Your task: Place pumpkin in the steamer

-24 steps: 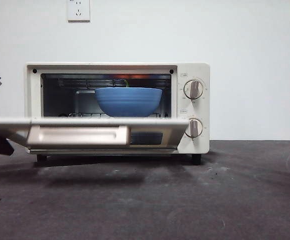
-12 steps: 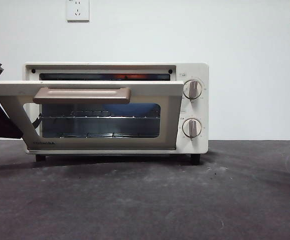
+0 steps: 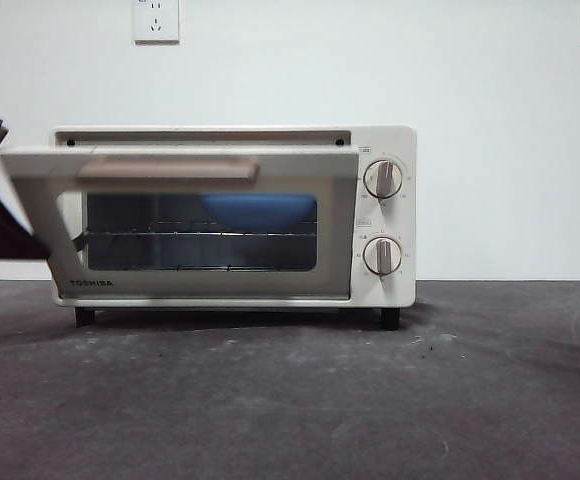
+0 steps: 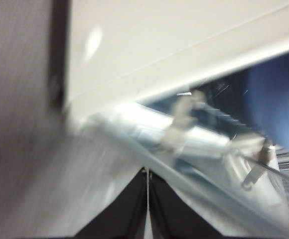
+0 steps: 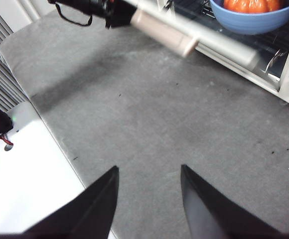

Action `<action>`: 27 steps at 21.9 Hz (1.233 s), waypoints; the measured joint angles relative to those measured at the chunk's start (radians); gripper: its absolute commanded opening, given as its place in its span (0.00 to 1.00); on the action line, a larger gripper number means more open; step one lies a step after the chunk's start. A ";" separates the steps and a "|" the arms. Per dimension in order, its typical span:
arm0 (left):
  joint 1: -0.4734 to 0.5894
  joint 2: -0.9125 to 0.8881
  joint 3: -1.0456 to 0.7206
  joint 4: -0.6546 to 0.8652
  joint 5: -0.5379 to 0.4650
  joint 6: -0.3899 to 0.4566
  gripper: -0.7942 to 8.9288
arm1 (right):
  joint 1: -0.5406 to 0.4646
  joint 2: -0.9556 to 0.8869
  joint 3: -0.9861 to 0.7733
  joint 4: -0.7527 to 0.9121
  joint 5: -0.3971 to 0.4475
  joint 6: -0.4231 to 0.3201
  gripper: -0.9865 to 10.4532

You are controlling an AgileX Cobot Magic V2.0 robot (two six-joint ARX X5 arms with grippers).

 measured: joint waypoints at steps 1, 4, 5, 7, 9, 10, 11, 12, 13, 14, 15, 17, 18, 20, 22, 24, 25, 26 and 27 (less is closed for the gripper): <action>-0.002 -0.003 0.008 0.043 0.015 -0.003 0.10 | 0.000 0.000 0.000 -0.003 0.000 0.000 0.26; -0.002 -0.016 0.027 0.064 0.039 -0.005 0.10 | 0.000 0.000 0.000 -0.009 0.000 0.000 0.26; -0.004 -0.016 0.027 0.060 0.039 -0.008 0.10 | 0.000 0.000 0.000 -0.010 0.000 0.000 0.26; -0.003 -0.016 0.027 0.061 0.055 -0.016 0.10 | 0.000 0.000 0.000 -0.009 0.000 0.000 0.26; -0.004 -0.017 0.027 0.063 0.101 -0.031 0.10 | 0.000 0.000 0.000 -0.009 0.000 0.000 0.26; -0.006 -0.024 0.027 0.060 0.107 -0.035 0.10 | 0.000 0.000 0.000 -0.009 0.000 0.000 0.26; -0.006 -0.033 0.027 0.056 0.107 -0.037 0.10 | 0.000 0.000 0.000 -0.009 0.000 0.000 0.26; -0.008 -0.050 0.027 0.047 0.107 -0.038 0.10 | 0.000 0.000 0.000 -0.009 0.000 0.000 0.26; -0.011 -0.068 0.027 0.040 0.107 -0.038 0.10 | 0.000 0.000 0.000 -0.009 0.000 0.000 0.26; -0.015 -0.093 0.027 0.035 0.108 -0.038 0.10 | 0.000 0.000 0.000 -0.009 0.000 0.000 0.26; -0.021 -0.123 0.027 0.032 0.108 -0.038 0.10 | 0.000 0.000 0.000 -0.010 0.000 0.000 0.26; -0.032 -0.181 0.027 0.018 0.108 -0.038 0.10 | 0.000 0.000 0.000 -0.009 0.000 0.000 0.26; -0.039 -0.214 0.027 0.003 0.107 -0.038 0.10 | 0.000 0.000 0.000 -0.008 0.000 0.000 0.26; -0.053 -0.275 0.027 -0.035 0.095 -0.037 0.10 | 0.000 0.000 0.000 -0.004 0.000 0.000 0.26; -0.074 -0.351 0.027 -0.093 0.069 -0.032 0.10 | 0.000 0.000 0.000 0.005 0.000 0.000 0.26; -0.095 -0.430 0.027 -0.150 0.039 -0.015 0.10 | 0.000 0.000 0.000 0.018 0.000 0.000 0.26; -0.107 -0.476 0.027 -0.183 0.017 -0.003 0.10 | 0.000 0.000 0.000 0.022 0.000 0.000 0.26; -0.117 -0.514 0.027 -0.212 -0.002 0.008 0.10 | 0.000 0.000 0.000 0.023 0.000 0.000 0.26; -0.127 -0.552 0.027 -0.244 -0.023 0.020 0.10 | 0.000 0.000 0.000 0.025 0.001 0.000 0.26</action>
